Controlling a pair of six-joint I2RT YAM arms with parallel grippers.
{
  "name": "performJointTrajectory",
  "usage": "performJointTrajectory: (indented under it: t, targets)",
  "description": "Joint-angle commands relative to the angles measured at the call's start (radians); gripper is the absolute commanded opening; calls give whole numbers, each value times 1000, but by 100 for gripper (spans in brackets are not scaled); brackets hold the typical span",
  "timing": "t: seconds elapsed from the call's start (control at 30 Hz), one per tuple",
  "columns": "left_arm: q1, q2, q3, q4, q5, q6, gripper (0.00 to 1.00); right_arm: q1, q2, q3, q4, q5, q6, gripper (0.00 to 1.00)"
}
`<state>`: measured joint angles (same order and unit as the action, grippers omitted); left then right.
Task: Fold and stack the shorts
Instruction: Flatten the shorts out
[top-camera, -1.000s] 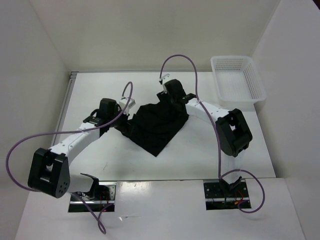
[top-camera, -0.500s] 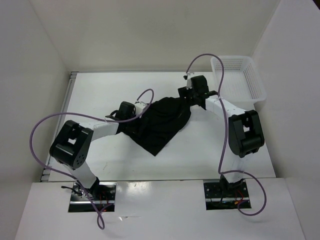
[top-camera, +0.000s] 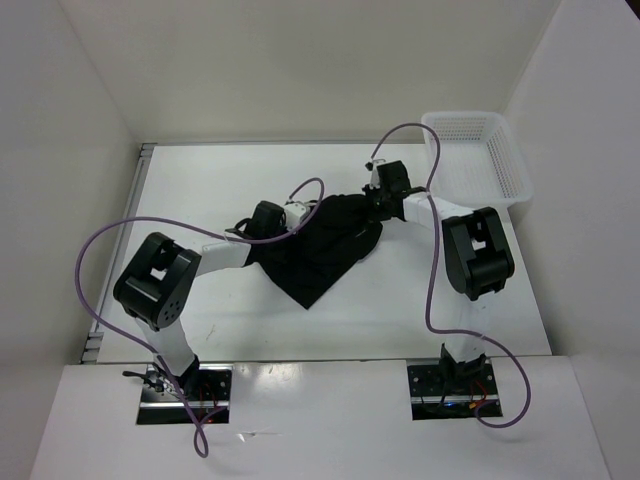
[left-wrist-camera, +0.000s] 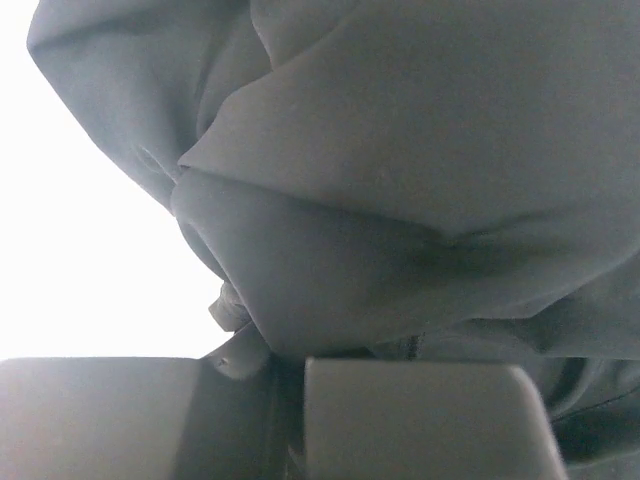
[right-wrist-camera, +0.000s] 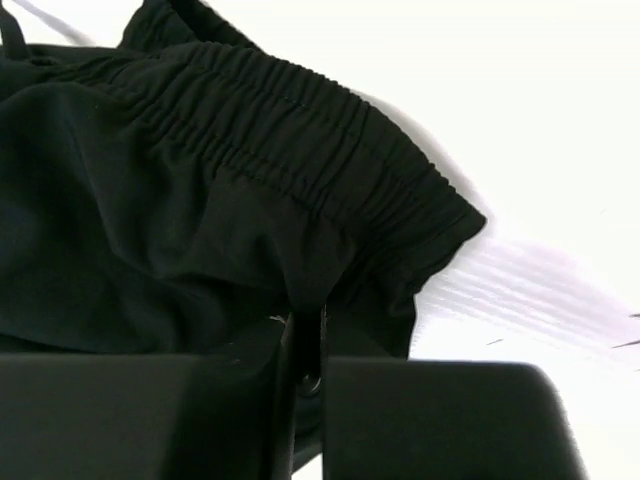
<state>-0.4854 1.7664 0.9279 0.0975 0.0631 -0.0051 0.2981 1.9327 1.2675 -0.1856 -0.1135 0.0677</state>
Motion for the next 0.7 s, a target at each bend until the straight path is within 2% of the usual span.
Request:
performJointTrajectory:
  t: [0.0, 0.13, 0.23, 0.37, 0.47, 0.53, 0.57, 0.63, 0.67]
  targets:
    - [-2, -4, 31, 25, 1, 5, 0, -5, 0, 53, 41, 46, 6, 0]
    - [19, -61, 67, 34, -78, 5, 0, -5, -38, 168, 29, 95, -66, 0]
    - [131, -122, 173, -22, -147, 5, 0, -5, -38, 397, -17, 113, -112, 0]
    - [249, -195, 322, -114, -184, 5, 0, -5, -38, 596, -92, 103, -157, 0]
    - [274, -281, 361, -210, -184, 5, 0, -5, -92, 597, -153, 23, -198, 0]
    - [274, -344, 324, -270, -155, 5, 1, -5, -159, 484, -172, -49, -233, 0]
    - [256, -417, 290, -339, -125, 5, 10, -5, -181, 437, -196, -78, -246, 0]
    - [196, -534, 156, -416, -85, 5, 27, -5, -251, 287, -225, -199, -313, 11]
    - [173, -573, 111, -480, -63, 5, 54, -5, -274, 239, -268, -243, -347, 23]
